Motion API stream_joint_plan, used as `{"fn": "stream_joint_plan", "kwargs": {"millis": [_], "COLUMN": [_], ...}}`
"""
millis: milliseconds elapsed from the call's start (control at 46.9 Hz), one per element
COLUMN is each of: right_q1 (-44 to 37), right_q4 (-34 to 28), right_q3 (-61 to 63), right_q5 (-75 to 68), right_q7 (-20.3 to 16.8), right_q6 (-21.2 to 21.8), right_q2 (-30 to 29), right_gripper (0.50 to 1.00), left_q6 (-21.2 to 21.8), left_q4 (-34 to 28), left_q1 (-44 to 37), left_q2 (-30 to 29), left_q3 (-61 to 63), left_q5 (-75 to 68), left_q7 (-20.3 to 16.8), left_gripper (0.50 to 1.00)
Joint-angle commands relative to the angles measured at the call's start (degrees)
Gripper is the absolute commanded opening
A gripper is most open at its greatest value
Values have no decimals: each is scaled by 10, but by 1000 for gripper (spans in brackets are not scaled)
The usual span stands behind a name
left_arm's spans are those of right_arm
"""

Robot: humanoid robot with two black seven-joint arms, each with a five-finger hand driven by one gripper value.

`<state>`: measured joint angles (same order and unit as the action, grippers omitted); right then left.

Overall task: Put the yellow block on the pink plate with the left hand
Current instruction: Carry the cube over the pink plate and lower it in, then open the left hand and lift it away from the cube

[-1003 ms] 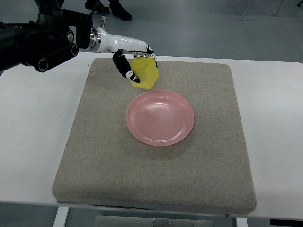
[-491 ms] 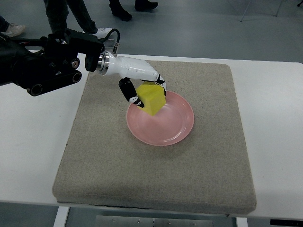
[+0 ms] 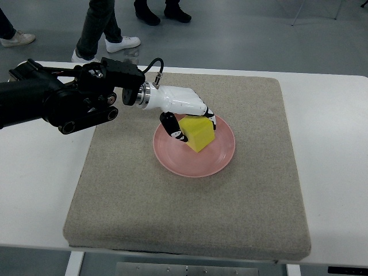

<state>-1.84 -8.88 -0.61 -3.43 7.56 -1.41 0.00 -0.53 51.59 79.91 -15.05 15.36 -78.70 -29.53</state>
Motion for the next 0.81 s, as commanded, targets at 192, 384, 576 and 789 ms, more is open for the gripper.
{"fn": "stream_joint_plan", "kwargs": {"millis": [192,384,576,789], "right_q1": [-1,0,0,0], "right_q4": [0,0,0,0], "right_q3": [0,0,0,0], "right_q5": [0,0,0,0], "right_q7": [0,0,0,0], "right_q6": [0,0,0,0], "right_q2": [0,0,0,0], "right_gripper": [924,924,924,924], "left_q6": [-20,-91,-117,-124], "left_q4": [5,2,-27,-104], "left_q1": [5,7,-2,-53], "left_q2": [-3,-40,-76,-72], "left_q3": [-5,-129,-192,-191], "left_q5": [13,58,199,407], "left_q7": [0,-1,-1,0], "left_gripper": [996,999,999,996]}}
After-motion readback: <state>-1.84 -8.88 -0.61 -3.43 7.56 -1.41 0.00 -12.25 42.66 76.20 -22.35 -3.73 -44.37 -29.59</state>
